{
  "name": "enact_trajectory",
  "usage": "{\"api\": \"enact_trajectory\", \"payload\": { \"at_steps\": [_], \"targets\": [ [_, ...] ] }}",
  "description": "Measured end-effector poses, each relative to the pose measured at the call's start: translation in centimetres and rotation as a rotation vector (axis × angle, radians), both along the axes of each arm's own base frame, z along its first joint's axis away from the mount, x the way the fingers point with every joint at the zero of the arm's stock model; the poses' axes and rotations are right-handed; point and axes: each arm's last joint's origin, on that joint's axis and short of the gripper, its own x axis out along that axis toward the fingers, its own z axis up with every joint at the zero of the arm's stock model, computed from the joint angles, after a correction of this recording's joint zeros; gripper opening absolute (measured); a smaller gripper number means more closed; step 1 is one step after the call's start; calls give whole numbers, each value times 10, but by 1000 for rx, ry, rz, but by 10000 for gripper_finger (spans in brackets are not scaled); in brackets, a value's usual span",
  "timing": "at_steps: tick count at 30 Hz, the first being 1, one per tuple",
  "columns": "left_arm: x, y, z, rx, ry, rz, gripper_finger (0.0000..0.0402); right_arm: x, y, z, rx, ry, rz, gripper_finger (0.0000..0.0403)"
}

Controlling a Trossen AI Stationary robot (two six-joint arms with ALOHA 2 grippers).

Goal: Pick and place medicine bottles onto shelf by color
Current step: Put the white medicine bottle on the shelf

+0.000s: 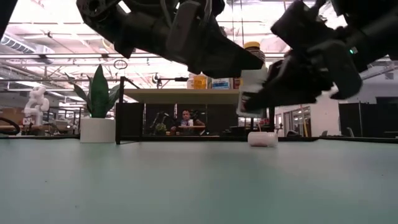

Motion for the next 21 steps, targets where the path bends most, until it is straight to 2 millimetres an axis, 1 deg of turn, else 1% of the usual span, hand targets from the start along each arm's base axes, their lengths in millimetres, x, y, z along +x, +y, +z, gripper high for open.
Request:
{"api": "enact_trajectory", "payload": {
  "at_steps": [4, 7, 16, 21],
  "targets": [
    [-1, 1, -2, -8, 30, 7, 293, 5, 0, 4, 7, -12, -2, 162],
    [0, 4, -2, -17, 23, 14, 284, 5, 0, 4, 18, -11, 9, 162],
    [1, 4, 0, -13, 37, 14, 202, 6, 0, 5, 25, -17, 8, 164],
    [1, 4, 0, -10, 38, 12, 173, 6, 0, 5, 42, -23, -2, 164]
  ]
}}
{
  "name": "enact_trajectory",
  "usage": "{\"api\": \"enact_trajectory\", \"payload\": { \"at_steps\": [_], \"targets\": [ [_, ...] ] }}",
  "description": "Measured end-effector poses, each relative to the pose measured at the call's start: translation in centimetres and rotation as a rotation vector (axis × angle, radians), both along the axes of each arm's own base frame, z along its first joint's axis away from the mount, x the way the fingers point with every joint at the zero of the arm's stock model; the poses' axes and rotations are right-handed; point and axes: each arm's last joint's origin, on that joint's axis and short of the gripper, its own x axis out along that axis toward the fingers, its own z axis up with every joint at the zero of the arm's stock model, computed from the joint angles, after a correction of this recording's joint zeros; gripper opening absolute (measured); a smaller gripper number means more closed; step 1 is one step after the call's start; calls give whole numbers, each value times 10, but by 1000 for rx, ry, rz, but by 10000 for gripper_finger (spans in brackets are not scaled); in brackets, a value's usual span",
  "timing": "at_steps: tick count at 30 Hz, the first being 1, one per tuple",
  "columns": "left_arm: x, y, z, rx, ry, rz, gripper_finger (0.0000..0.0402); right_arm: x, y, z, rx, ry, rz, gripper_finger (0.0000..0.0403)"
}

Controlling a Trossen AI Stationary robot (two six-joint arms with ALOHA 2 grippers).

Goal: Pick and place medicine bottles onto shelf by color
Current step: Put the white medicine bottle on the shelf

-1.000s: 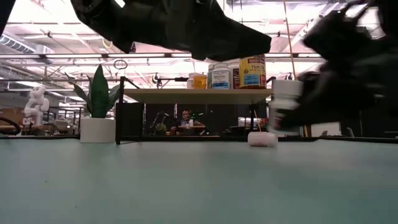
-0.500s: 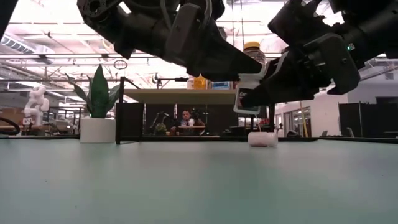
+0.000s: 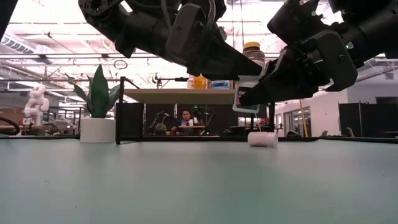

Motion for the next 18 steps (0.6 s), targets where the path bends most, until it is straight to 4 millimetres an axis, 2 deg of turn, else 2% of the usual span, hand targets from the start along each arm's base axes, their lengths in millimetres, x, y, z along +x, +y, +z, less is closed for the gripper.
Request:
{"api": "enact_trajectory", "payload": {
  "at_steps": [18],
  "targets": [
    [1, 3, 0, -12, 1, 66, 164, 0, -1, 0, 86, -23, -77, 164]
  ]
}}
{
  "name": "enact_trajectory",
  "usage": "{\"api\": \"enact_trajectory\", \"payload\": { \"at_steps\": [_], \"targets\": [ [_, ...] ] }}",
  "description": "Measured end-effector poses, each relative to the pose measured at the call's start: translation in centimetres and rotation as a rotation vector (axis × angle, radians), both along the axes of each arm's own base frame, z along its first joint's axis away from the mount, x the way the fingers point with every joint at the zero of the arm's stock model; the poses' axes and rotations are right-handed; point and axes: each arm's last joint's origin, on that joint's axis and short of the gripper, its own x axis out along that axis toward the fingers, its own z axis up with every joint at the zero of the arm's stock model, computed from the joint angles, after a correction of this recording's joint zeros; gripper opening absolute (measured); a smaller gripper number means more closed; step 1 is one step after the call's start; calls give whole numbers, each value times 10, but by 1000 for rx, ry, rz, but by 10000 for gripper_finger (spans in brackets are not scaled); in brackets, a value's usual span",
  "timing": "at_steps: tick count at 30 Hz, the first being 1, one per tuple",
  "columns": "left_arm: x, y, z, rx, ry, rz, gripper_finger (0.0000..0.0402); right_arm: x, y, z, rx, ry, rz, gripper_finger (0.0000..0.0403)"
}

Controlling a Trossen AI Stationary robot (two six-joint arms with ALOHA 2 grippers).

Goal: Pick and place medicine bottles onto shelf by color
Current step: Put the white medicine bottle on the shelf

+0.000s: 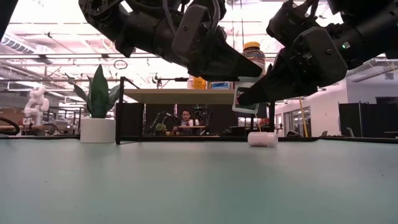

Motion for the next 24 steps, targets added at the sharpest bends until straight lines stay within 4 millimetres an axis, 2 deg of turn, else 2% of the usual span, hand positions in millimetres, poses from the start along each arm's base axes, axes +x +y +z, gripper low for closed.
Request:
{"api": "enact_trajectory", "payload": {
  "at_steps": [20, 24],
  "targets": [
    [1, 0, 3, -20, -24, 12, 159, -6, 1, 9, 27, 22, 4, 160],
    [0, 0, 4, -17, -21, 8, 159, -7, 2, 8, -11, 38, 41, 184]
  ]
}}
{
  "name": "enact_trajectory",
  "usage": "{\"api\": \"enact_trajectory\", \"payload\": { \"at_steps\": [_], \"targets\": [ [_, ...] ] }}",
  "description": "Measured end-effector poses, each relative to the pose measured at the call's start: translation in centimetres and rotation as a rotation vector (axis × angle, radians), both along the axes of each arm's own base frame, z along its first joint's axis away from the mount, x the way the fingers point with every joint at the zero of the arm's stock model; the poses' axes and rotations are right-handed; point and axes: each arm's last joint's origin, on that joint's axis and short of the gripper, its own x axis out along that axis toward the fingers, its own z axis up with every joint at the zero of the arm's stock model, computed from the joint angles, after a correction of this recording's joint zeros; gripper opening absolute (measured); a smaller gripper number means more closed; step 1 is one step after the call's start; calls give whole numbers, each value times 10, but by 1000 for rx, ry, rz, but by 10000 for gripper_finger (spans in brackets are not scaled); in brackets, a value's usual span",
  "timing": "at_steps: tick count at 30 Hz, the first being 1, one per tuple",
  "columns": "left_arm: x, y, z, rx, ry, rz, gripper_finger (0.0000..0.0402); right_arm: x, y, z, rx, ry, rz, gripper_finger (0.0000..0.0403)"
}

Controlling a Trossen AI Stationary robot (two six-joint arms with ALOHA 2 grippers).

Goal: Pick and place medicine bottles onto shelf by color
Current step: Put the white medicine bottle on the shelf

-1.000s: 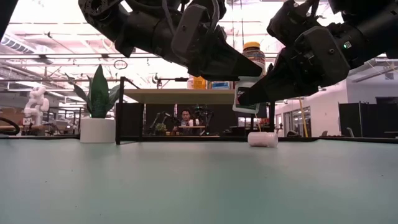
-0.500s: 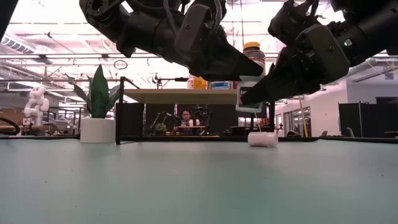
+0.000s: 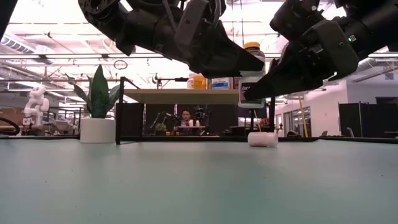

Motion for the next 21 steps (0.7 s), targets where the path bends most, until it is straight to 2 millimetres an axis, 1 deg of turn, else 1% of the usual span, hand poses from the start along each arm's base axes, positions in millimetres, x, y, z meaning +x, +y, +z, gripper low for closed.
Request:
{"api": "enact_trajectory", "payload": {
  "at_steps": [4, 7, 9, 10, 13, 15, 17, 19, 21],
  "targets": [
    [-2, 1, 4, 4, 7, 2, 159, 0, 0, 0, -18, -2, 4, 221],
    [-4, 2, 10, 11, 2, 28, 159, -1, -1, -1, -30, 0, -42, 238],
    [-9, 4, 15, 32, 29, 70, 159, -3, -1, -2, -42, 7, -71, 240],
    [-9, 4, 19, 36, 14, 90, 159, -4, -1, -2, -52, 9, -90, 240],
    [-17, 7, 35, 35, 19, 142, 159, -7, 0, -5, -81, 32, -120, 234],
    [-20, 9, 45, 16, -2, 153, 159, -9, 0, -7, -72, 50, -129, 230],
    [-28, 10, 56, 7, -6, 156, 159, -10, 0, -8, -59, 53, -138, 228],
    [-32, 10, 67, -6, -60, 156, 159, -10, 0, -9, -44, 56, -149, 227],
    [-42, 12, 71, -2, -56, 155, 159, -10, 0, -9, -32, 55, -157, 227]
  ]
}}
